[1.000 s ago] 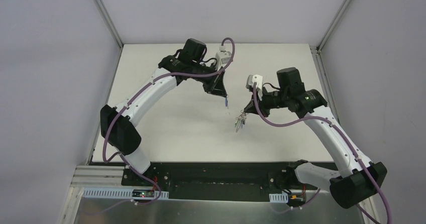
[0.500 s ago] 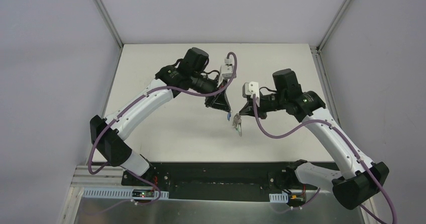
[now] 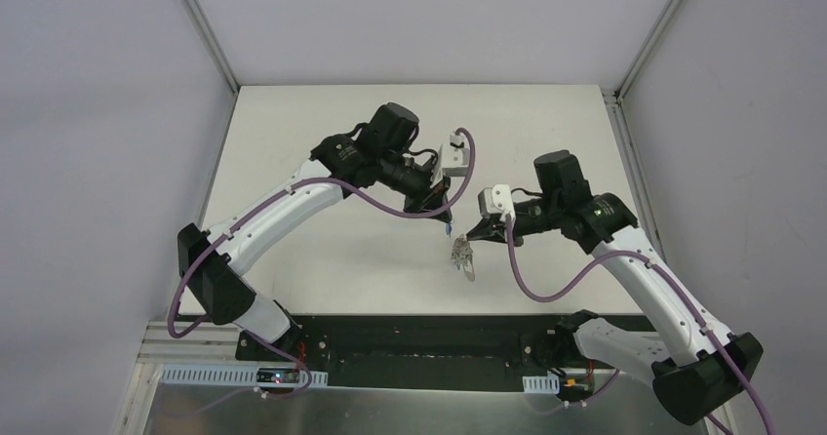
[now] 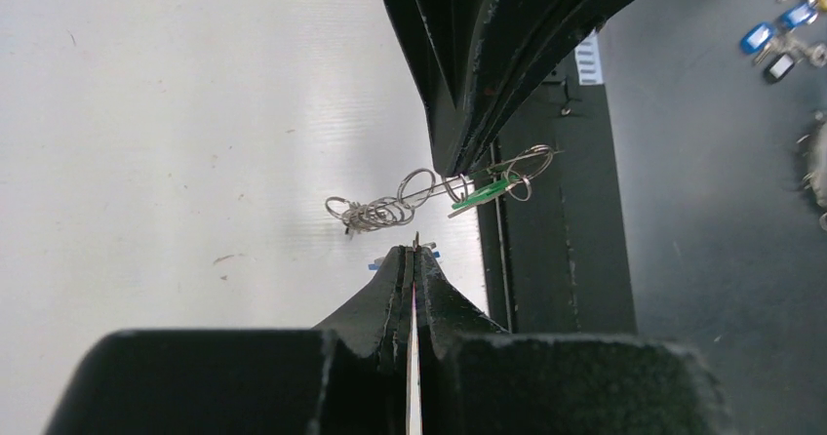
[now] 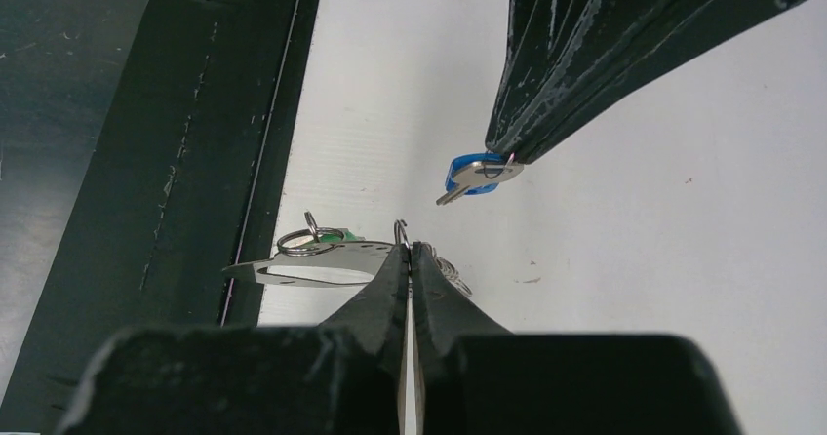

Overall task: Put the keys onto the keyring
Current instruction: Insert the key onto the keyring.

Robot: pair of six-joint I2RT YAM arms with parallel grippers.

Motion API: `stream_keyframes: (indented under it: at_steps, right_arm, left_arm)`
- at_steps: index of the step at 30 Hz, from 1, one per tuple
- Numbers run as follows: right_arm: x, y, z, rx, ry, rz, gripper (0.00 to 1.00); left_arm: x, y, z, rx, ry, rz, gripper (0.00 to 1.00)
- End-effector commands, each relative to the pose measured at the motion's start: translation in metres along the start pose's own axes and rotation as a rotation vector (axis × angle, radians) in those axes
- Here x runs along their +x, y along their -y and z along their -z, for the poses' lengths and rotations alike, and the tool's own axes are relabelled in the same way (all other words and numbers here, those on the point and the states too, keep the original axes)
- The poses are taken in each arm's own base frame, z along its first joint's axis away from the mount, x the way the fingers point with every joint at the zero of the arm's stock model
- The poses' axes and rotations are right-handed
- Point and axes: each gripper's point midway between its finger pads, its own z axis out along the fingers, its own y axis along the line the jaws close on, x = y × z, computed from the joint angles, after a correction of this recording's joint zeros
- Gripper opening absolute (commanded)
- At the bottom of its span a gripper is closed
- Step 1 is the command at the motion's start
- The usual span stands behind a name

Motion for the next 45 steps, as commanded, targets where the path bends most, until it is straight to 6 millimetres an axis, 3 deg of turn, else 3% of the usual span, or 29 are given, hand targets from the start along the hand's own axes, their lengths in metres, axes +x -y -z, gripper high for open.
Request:
stream_keyframes:
  at_steps: [1,20,45]
  right_arm:
    - [-0.016,-0.01,-0.002,-0.056,0.089,0.089,0.0]
    - [-0.03,-0.009,-0.008,-0.132,0.218,-0.058,0.0]
    - [-0.025,0.007,-0.008,-0.102,0.233,-0.141,0.0]
  left_arm:
    - [0.006,0.006,-0.003,-0.005,-0.042,-0.142,0.0]
    - [0.009,0.031,-0.008,0.094,-0.037,-0.239,0.0]
    - [0.003,0.046,-0.004,0.143,-0.01,-0.249,0.0]
